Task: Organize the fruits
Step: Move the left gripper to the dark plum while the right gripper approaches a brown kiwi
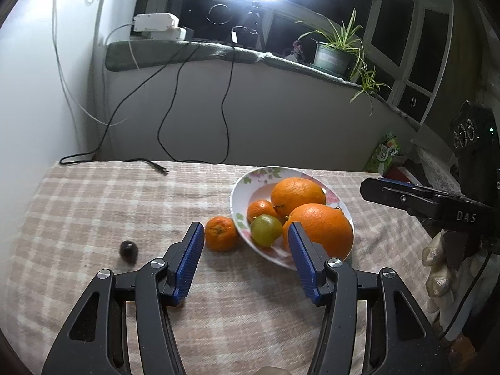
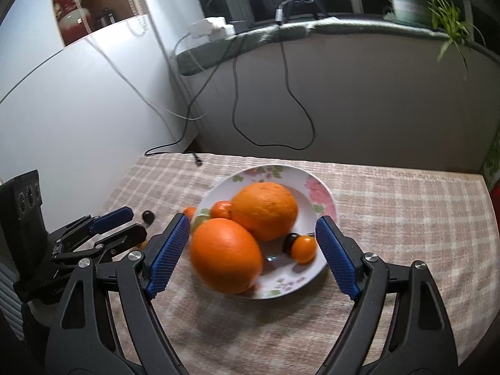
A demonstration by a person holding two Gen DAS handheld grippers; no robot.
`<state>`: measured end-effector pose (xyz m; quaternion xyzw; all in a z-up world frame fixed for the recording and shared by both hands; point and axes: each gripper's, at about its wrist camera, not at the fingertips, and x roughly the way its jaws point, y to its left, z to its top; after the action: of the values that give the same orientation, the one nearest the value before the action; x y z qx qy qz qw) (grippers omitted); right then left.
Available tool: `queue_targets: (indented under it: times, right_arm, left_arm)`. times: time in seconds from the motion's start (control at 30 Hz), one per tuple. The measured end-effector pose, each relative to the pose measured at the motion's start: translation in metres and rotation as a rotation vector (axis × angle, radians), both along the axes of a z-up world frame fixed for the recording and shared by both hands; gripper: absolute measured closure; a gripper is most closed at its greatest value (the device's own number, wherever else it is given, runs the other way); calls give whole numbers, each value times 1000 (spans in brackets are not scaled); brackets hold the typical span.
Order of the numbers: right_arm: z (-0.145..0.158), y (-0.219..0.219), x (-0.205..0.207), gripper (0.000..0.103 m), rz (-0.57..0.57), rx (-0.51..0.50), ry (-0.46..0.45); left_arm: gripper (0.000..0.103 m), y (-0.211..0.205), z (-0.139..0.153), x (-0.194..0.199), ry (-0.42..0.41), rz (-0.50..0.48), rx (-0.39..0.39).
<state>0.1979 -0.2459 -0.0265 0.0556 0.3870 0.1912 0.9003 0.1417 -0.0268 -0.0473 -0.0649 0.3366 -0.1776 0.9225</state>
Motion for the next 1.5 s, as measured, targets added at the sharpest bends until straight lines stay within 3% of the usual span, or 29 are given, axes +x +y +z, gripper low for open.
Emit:
queue_targets:
  times: [0.53,0.87,1.03,1.2,1.5]
  right_arm:
    - [3,86,-43,18,203,-99,-70]
    - [-9,141,-57,18,356,-202,-88]
    - [-25,166,-59,29,408,-240,-67]
    - [-42,182,-50,47,420,-241,-24]
    - [-71,197,-30,60,412,-249,41]
  left_arm:
    - [48,88,-16,-18,31,126,-25]
    - [52,118,-37,-19,83,144,-58]
    - [59,122,-42,-11,105,133,-85]
    - [63,122,-45,1,122,113,-99]
    - [67,113,-51,25,151,64,-85]
